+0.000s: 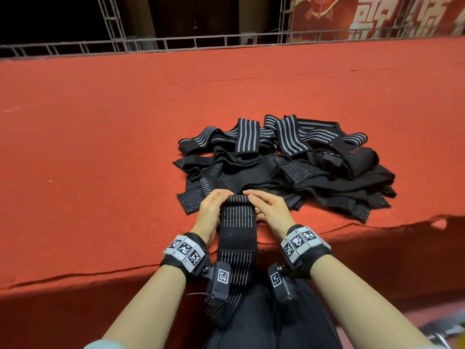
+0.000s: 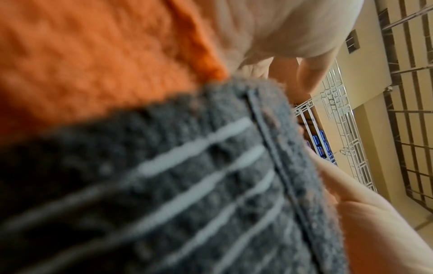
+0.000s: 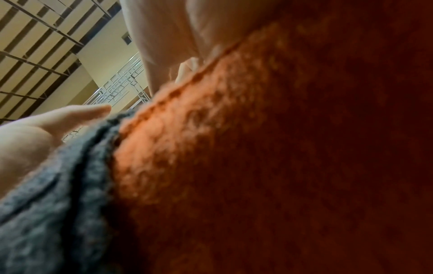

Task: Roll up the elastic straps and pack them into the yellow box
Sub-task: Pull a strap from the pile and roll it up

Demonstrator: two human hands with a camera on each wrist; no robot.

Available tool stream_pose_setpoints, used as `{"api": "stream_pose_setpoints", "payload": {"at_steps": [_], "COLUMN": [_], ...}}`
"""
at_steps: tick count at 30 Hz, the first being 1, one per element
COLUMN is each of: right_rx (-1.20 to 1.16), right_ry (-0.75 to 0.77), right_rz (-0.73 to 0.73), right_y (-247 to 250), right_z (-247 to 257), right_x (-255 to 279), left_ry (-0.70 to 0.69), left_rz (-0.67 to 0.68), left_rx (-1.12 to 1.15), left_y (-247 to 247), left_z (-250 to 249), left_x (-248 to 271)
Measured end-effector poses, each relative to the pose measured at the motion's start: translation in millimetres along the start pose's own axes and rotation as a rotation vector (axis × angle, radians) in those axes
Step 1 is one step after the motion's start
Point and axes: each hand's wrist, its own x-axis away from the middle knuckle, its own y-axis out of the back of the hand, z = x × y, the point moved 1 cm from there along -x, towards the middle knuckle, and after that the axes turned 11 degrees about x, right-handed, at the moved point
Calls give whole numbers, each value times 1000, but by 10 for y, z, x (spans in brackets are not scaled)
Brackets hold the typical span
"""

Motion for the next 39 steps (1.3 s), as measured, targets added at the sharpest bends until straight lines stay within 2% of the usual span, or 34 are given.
{"api": "stream_pose_setpoints", "payload": {"at_steps": [8, 12, 15, 20, 25, 28, 33, 37, 39], "right_rx": [-11, 82, 97, 31, 21, 69, -101, 138, 171], "right_ry": [-50, -42, -34, -6, 17, 16, -95, -54, -12], "right_rz": [16, 64, 61, 0, -47, -45, -15, 21, 29], "right_y": [34, 23, 41, 78, 73, 80, 19, 20, 32], "right_z": [-24, -1, -27, -31, -42, -70, -1, -35, -42], "right_x": [-11, 5, -11, -12, -20, -38, -81, -73, -49], "left_ry": [26, -9, 17, -15, 70, 40, 49, -2, -36], "left_rz": [-6, 0, 32, 50, 74, 29, -54, -50, -48], "left_rx": [-113, -185, -172, -227, -133, -138, 29, 4, -36], "left_y": [12, 29, 17, -56, -59, -36, -2, 5, 9], "left_z": [43, 41, 21, 13, -1, 25, 21, 46, 57], "left_x": [-16, 1, 26, 18, 19, -2, -22, -16, -9]}}
